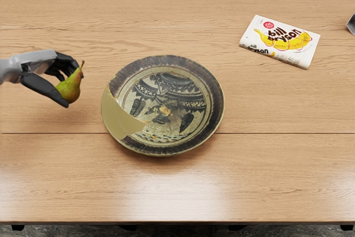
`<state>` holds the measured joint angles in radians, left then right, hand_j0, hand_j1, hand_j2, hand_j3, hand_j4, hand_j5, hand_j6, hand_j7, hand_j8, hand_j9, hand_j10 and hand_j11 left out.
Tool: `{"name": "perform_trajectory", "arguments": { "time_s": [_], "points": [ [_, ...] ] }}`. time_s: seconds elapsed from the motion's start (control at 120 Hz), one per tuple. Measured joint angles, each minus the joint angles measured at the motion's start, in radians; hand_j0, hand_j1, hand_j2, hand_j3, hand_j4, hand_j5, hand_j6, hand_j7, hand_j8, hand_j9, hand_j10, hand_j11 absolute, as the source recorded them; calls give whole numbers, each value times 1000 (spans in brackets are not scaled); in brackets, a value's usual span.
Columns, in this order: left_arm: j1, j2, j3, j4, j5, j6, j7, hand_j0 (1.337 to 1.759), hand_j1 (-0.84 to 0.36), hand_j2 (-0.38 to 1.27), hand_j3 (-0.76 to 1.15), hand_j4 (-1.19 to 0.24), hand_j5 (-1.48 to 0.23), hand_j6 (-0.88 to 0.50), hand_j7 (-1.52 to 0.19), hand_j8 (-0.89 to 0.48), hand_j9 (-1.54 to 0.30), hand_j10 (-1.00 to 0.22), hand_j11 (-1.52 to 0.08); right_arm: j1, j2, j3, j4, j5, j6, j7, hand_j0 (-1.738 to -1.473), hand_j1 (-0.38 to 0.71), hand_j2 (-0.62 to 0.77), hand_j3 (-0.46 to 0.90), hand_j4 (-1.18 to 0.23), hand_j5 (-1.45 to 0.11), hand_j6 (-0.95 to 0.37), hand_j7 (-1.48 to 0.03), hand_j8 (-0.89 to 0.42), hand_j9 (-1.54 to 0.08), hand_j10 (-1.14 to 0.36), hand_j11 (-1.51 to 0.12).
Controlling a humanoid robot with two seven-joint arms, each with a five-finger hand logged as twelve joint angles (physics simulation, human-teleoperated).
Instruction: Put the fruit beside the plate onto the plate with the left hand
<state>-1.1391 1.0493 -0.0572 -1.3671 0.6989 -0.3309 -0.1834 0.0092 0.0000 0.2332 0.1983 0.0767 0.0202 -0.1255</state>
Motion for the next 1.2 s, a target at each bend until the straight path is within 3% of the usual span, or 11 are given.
{"name": "perform_trajectory", "arguments": {
  "time_s": [0.467, 0.633, 0.842, 1.042, 1.2],
  "points": [
    [-122, -48, 0, -2, -115, -181, 20, 1655, -205, 367, 0, -563, -900, -513, -892, -489, -892, -657, -892, 0, 0, 0, 1, 0, 1, -1, -1658, -317, -6, 0, -27, -35, -27, -35, -27, -35, -27, -35],
    [-141, -94, 1, -5, -127, -197, 30, 1655, -226, 418, 0, -563, -910, -508, -906, -486, -900, -649, -899, 0, 0, 0, 1, 0, 1, -2, -1658, -317, -6, 0, -27, -35, -27, -35, -27, -35, -27, -35],
    [-167, -150, 1, -6, -145, -210, 42, 1655, -199, 367, 0, -580, -918, -520, -916, -492, -915, -657, -913, 0, 0, 0, 0, 0, 0, -2, -1658, -317, -6, 0, -27, -35, -27, -35, -27, -35, -27, -35],
    [-193, -235, 3, 0, -147, -210, 63, 1655, -253, 483, 0, -584, -934, -510, -920, -475, -925, -633, -920, 0, 0, 0, 0, 0, 0, -3, -1658, -317, -6, 0, -27, -35, -27, -35, -27, -35, -27, -35],
    [-203, -299, 6, 9, -150, -204, 79, 1655, -228, 434, 0, -586, -937, -516, -921, -477, -930, -638, -929, 0, 0, 0, 0, 0, 0, -3, -1658, -317, -6, 0, -27, -35, -27, -35, -27, -35, -27, -35]
  ]
}}
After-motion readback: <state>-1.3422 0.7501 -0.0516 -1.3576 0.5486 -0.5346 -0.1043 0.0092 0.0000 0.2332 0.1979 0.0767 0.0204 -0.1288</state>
